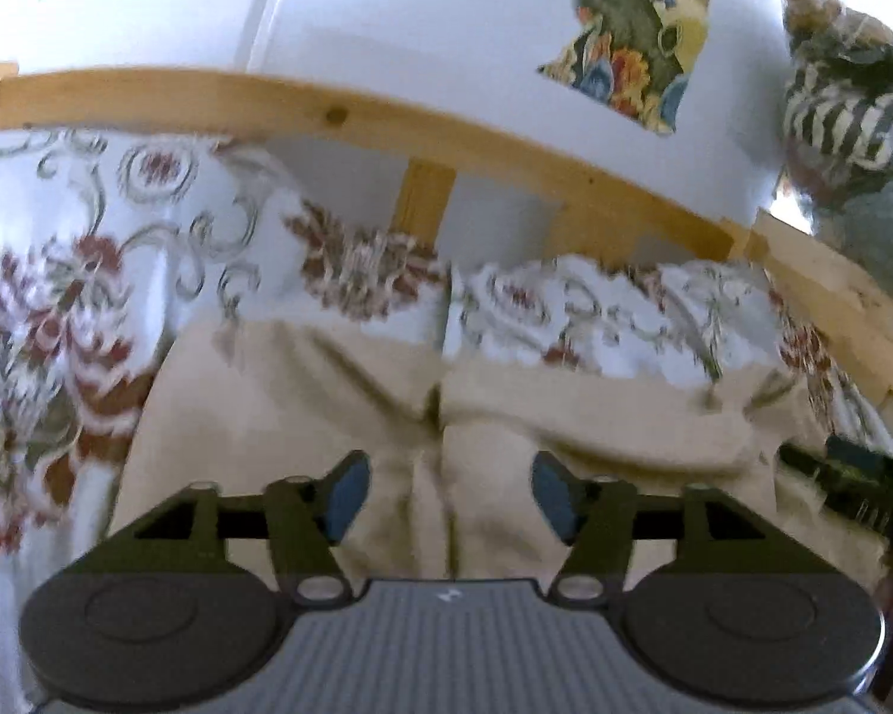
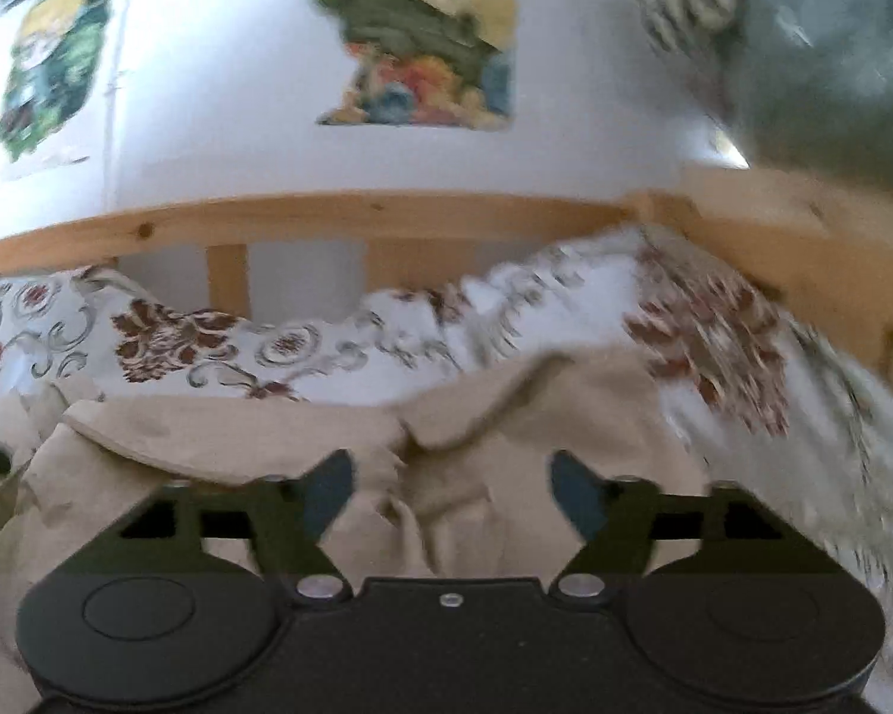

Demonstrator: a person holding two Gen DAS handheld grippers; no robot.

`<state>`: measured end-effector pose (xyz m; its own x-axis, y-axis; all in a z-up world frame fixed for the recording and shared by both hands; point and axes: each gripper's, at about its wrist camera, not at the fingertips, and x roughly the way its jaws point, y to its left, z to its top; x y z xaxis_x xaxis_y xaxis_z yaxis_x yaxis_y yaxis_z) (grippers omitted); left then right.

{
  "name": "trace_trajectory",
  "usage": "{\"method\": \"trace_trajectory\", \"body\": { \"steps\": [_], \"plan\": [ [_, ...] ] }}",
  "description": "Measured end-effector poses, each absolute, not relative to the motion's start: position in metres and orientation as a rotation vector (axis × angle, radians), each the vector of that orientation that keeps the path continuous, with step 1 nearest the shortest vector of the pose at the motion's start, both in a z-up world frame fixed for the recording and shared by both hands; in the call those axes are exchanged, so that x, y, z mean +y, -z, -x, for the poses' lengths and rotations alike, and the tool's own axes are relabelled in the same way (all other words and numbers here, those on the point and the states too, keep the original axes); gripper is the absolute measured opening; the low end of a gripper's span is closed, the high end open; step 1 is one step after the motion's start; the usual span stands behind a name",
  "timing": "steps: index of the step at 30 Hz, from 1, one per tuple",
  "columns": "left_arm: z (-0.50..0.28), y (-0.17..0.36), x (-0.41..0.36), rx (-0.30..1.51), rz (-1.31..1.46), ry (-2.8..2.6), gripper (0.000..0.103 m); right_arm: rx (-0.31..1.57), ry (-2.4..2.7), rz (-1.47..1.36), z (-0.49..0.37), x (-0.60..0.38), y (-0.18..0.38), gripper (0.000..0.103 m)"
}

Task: Fold large clothes

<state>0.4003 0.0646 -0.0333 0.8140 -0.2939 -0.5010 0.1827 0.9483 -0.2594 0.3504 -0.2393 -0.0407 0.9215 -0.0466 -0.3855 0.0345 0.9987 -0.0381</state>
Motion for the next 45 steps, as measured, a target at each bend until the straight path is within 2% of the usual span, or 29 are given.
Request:
{"method": "trace_trajectory", "body": {
  "steps": [5,7,10,12,14,17,19,25,39,45],
  "plan": [
    [-0.427,0.054,0.023,0.622,0.018,0.143,0.071,0.471,0.059,0.183,-0.380,-0.212,0.065,0.083],
    [-0.427,0.063,0.023,0.616,0.022,0.139,0.072,0.500,0.066,0.218,-0.387,-0.213,0.079,0.089],
    [-0.425,0.062,0.030,0.618,0.045,0.160,0.073,0.515,0.061,0.197,-0.388,-0.219,0.083,0.090],
    [-0.420,0.058,0.037,0.633,0.073,0.164,0.078,0.508,0.055,0.168,-0.382,-0.223,0.076,0.090],
    [-0.408,0.054,0.044,0.623,0.099,0.166,0.088,0.495,0.049,0.160,-0.369,-0.224,0.068,0.091],
    [-0.381,0.048,0.054,0.613,0.099,0.168,0.096,0.469,0.022,0.131,-0.340,-0.228,0.054,0.098],
    [-0.363,0.045,0.060,0.618,0.092,0.173,0.097,0.453,-0.004,0.128,-0.316,-0.229,0.046,0.102],
    [-0.301,0.029,0.063,0.620,0.038,0.202,0.102,0.471,-0.089,0.175,-0.247,-0.226,0.033,0.102],
    [-0.137,0.022,0.012,0.646,-0.231,0.359,0.102,0.624,-0.207,0.299,-0.086,-0.199,0.006,0.102],
    [-0.123,0.036,0.011,0.687,-0.269,0.283,0.102,0.644,-0.227,0.274,-0.064,-0.198,0.018,0.102]
  ]
}}
